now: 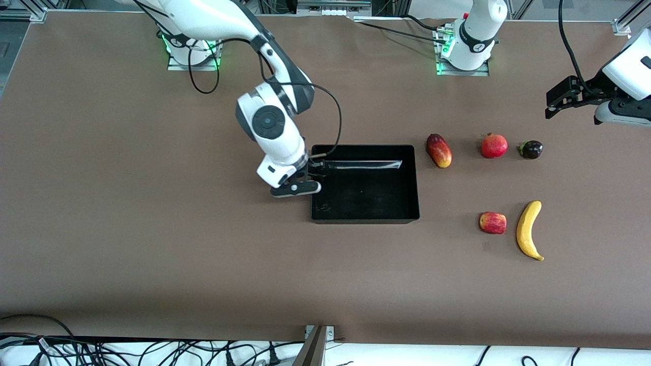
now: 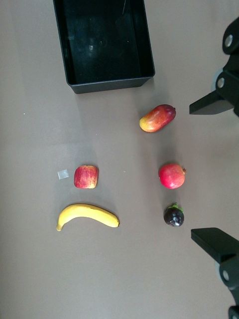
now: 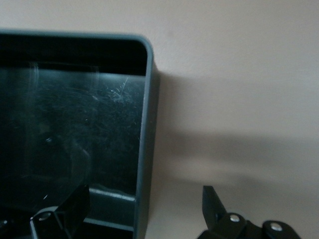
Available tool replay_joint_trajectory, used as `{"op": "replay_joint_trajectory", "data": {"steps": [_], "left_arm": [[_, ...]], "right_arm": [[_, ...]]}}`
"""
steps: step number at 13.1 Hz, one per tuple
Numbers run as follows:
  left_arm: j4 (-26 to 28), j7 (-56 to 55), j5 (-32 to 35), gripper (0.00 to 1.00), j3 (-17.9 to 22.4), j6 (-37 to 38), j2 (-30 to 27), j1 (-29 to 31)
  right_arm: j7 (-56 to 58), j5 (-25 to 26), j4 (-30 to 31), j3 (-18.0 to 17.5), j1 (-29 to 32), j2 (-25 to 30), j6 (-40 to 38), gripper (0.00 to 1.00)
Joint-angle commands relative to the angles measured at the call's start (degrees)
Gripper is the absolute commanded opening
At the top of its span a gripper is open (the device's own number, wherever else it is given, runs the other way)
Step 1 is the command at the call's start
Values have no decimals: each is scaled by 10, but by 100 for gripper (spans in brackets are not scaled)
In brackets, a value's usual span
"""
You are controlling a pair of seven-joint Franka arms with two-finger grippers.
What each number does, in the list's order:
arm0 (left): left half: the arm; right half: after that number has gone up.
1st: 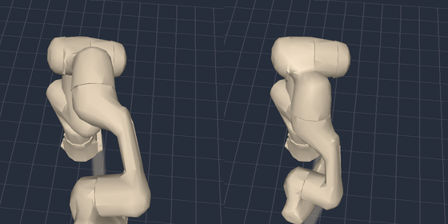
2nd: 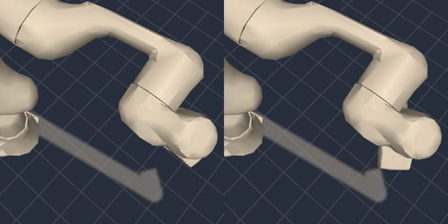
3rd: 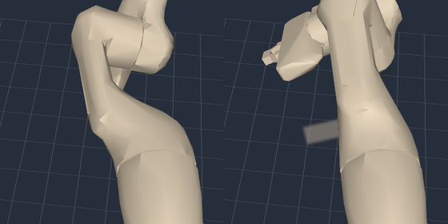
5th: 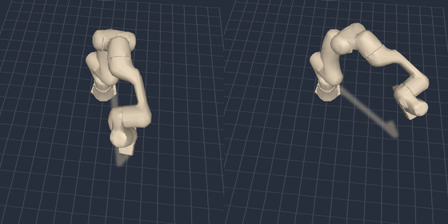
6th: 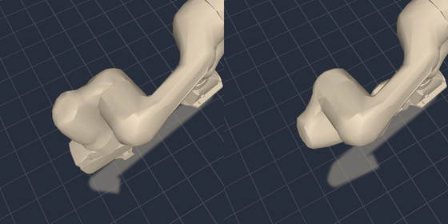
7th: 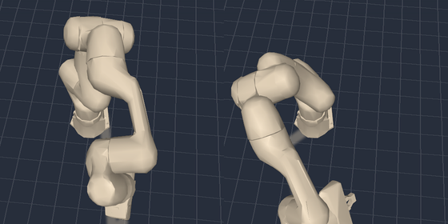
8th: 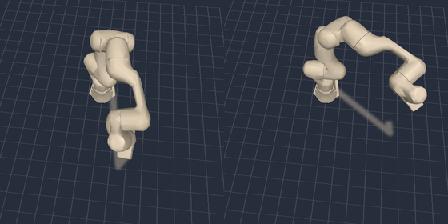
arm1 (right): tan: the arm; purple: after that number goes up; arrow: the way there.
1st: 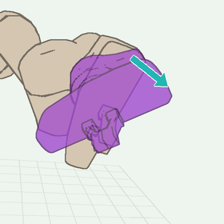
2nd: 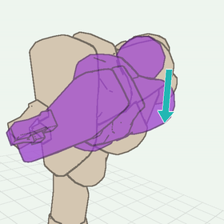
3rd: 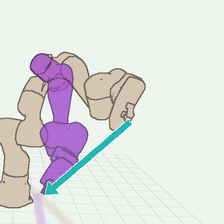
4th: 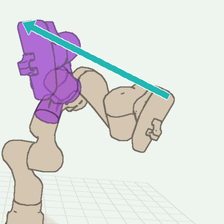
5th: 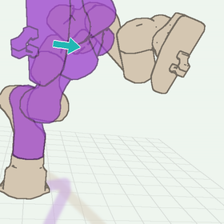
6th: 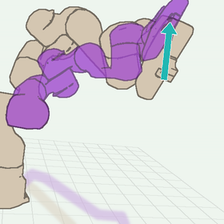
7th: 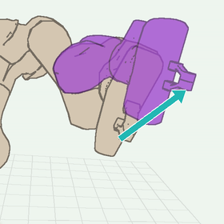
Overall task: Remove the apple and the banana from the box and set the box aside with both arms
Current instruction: 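Lower the right gripper onto the tray rim and grasp it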
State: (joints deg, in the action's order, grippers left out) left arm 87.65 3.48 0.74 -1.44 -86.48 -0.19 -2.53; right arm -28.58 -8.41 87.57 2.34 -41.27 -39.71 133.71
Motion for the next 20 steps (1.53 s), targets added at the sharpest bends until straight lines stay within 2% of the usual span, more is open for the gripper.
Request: {"op": "replay_joint_trajectory", "data": {"steps": [1, 2, 5, 6, 11, 13, 15, 20], "left_arm": [[14, -3, -8, 100, 6, 3, -14, -4], [13, -3, -8, 100, 6, 7, -14, -3], [12, -2, -9, 100, 5, 9, -13, -1], [11, -3, -10, 100, 5, 9, -13, -1], [11, -2, -13, 100, 5, 9, -13, 1], [11, -1, -13, 100, 5, 9, -12, 1], [10, -1, -13, 100, 5, 9, -12, 4], [10, 1, -13, 100, 4, 9, -12, 4]], "right_arm": [[-14, 14, -26, 8, -4, -24, 8, 91], [-13, 14, -26, 8, -4, -27, 7, 76], [-5, 16, -21, 8, -4, -28, 5, 10], [-5, 16, -20, 8, -4, -27, 1, 0], [-3, 14, -21, 16, 13, -14, -35, 0], [11, 15, -23, 35, 23, 17, -79, 0], [79, 9, -22, 56, 44, 51, -130, 0], [279, 2, -3, 63, 180, 101, -208, 0]]}}
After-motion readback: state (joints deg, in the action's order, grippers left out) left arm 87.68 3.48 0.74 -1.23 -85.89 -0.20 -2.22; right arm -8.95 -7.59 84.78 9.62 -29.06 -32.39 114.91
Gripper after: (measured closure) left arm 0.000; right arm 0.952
